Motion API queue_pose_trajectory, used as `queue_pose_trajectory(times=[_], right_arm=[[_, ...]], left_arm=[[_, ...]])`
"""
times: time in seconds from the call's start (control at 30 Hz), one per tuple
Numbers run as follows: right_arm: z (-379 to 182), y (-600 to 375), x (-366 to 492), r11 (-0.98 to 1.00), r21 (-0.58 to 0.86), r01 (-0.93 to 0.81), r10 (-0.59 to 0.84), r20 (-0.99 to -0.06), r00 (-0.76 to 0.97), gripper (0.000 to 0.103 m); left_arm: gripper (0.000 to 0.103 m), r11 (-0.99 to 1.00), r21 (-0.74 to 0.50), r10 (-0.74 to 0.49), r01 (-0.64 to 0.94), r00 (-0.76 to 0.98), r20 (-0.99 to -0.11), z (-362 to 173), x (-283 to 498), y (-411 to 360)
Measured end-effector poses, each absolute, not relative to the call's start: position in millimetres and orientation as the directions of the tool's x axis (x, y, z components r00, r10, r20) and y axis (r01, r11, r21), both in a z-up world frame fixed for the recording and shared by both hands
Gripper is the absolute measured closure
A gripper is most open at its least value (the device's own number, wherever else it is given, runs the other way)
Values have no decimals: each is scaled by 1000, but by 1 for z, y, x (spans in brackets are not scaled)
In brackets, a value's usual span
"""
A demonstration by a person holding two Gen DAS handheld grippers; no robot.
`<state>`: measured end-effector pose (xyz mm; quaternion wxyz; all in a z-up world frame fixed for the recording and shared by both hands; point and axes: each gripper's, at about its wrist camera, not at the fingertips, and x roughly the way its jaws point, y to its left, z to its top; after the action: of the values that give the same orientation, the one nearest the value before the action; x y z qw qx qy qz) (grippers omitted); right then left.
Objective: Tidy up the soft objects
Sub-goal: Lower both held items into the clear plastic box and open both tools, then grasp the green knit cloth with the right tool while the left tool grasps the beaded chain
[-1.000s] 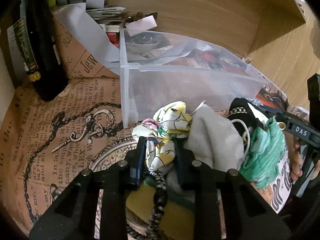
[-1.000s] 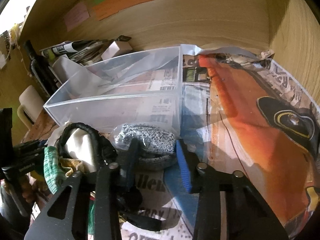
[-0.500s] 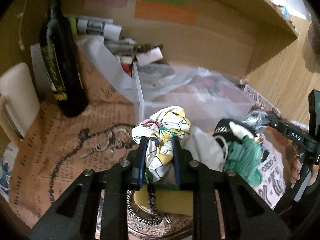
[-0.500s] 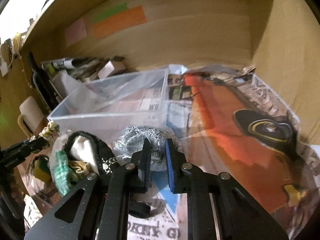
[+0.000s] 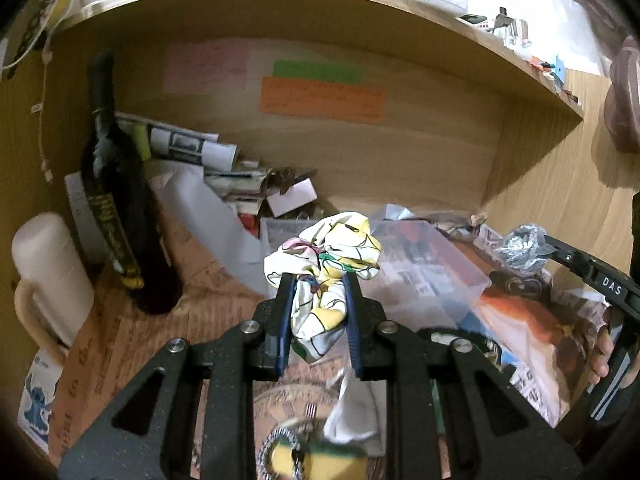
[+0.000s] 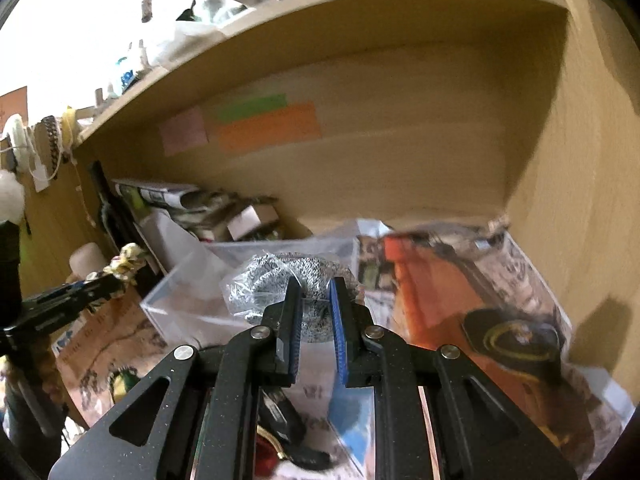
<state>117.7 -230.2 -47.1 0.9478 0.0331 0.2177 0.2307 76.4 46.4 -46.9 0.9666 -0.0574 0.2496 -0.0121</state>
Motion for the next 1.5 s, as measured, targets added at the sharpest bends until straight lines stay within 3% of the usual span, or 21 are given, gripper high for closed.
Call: queue_pose_trajectory(times=[0.17, 0.53, 0.77, 0.8, 0.87, 0.93, 1.03, 1.1, 1.2, 1.33, 1.5], right_arm=[[-48, -210, 133, 876, 150, -458, 477, -402, 782, 90], [-88, -170, 183, 869, 113, -481, 459, -547, 700, 90], [-107, -160, 200, 873, 99, -477, 431, -614, 661, 87], [-108, -160, 201, 874, 97, -476, 428, -619, 659, 87], [-110, -159, 203, 874, 97, -477, 425, -630, 650, 84], [-111, -158, 204, 871, 103, -480, 429, -636, 642, 75], [-105, -161, 198, 874, 95, -476, 427, -615, 663, 61], [-98, -164, 192, 874, 94, -476, 434, -592, 680, 57], [-84, -168, 178, 871, 88, -484, 448, -550, 705, 53], [-65, -173, 154, 863, 88, -497, 471, -494, 731, 46], [-53, -178, 121, 852, 99, -514, 500, -446, 743, 45]], left_arm=[[80, 991, -132, -79, 11, 848, -524, -54, 105, 43], [80, 991, -133, -117, 34, 714, -691, -92, 174, 41], [77, 995, -91, -99, 49, 690, -717, -103, 188, 32], [75, 995, -83, -94, 50, 690, -717, -103, 190, 31], [62, 996, -70, -85, 49, 695, -714, -104, 192, 29], [57, 996, -68, -86, 53, 702, -707, -103, 191, 29], [56, 997, -55, -74, 49, 715, -695, -99, 187, 29], [56, 997, -56, -72, 46, 727, -683, -94, 182, 30], [54, 997, -57, -69, 42, 755, -652, -81, 170, 33], [43, 998, -51, -60, 37, 804, -592, -61, 146, 37], [36, 999, -35, -45, 31, 848, -529, -43, 109, 37]])
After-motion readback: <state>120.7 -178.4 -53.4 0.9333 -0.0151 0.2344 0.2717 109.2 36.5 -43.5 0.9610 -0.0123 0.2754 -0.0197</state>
